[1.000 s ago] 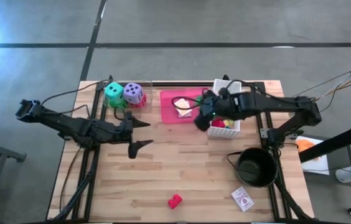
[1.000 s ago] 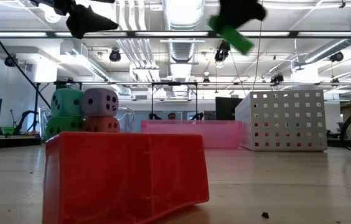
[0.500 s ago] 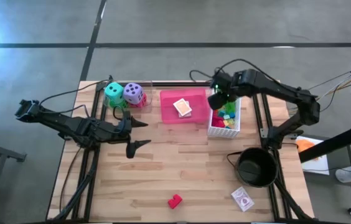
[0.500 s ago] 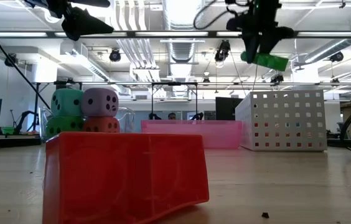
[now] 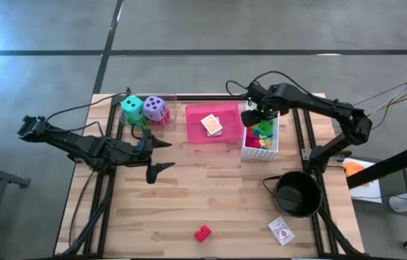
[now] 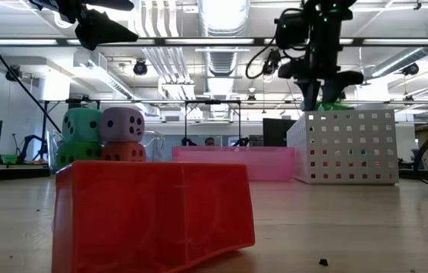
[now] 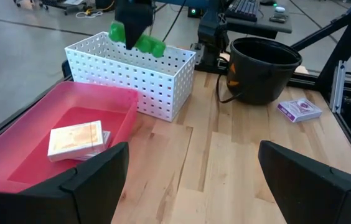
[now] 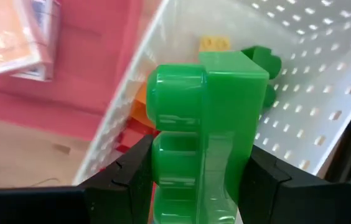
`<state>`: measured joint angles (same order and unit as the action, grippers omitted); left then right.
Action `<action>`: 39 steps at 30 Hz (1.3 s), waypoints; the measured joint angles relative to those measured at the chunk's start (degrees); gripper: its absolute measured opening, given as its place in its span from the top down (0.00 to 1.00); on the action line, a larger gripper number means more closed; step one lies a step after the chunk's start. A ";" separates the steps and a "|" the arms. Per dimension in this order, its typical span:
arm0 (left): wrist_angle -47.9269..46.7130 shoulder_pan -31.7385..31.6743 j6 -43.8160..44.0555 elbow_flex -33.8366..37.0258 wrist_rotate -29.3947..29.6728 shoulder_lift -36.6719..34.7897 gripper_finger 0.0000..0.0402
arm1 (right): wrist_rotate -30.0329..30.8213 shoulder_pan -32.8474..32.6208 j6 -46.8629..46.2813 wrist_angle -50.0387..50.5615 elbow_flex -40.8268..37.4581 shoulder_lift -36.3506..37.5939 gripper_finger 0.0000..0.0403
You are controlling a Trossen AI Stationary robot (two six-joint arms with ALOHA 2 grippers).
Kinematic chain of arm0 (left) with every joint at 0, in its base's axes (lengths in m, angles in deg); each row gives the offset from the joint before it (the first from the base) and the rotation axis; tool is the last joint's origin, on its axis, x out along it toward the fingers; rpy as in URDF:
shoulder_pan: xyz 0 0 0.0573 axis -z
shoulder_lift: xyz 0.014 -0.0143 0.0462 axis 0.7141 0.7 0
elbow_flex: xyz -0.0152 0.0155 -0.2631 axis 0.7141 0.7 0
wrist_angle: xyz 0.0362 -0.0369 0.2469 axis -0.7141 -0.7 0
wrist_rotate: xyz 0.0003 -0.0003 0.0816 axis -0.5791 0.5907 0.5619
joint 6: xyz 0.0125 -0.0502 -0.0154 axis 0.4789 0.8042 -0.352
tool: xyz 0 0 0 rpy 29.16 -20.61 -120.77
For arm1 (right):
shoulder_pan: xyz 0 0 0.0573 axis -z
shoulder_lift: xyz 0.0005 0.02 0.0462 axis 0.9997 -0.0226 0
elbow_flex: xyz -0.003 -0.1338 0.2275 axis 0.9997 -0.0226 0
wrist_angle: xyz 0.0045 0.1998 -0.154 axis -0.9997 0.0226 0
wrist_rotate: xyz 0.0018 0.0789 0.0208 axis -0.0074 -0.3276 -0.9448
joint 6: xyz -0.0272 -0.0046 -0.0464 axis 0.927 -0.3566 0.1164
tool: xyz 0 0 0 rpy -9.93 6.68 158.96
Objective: Pick & Place Toys
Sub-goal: Put the large green game piece into the white bin
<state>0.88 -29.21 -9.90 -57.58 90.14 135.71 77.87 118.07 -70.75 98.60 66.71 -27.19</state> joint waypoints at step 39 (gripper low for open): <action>0.11 0.00 1.27 0.04 -0.04 0.00 0.10 | -4.39 -0.24 -4.54 -14.48 -17.53 0.02 0.60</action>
<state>0.99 -29.21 -8.64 -57.54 90.10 135.71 73.48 117.83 -75.29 84.12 49.18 -27.16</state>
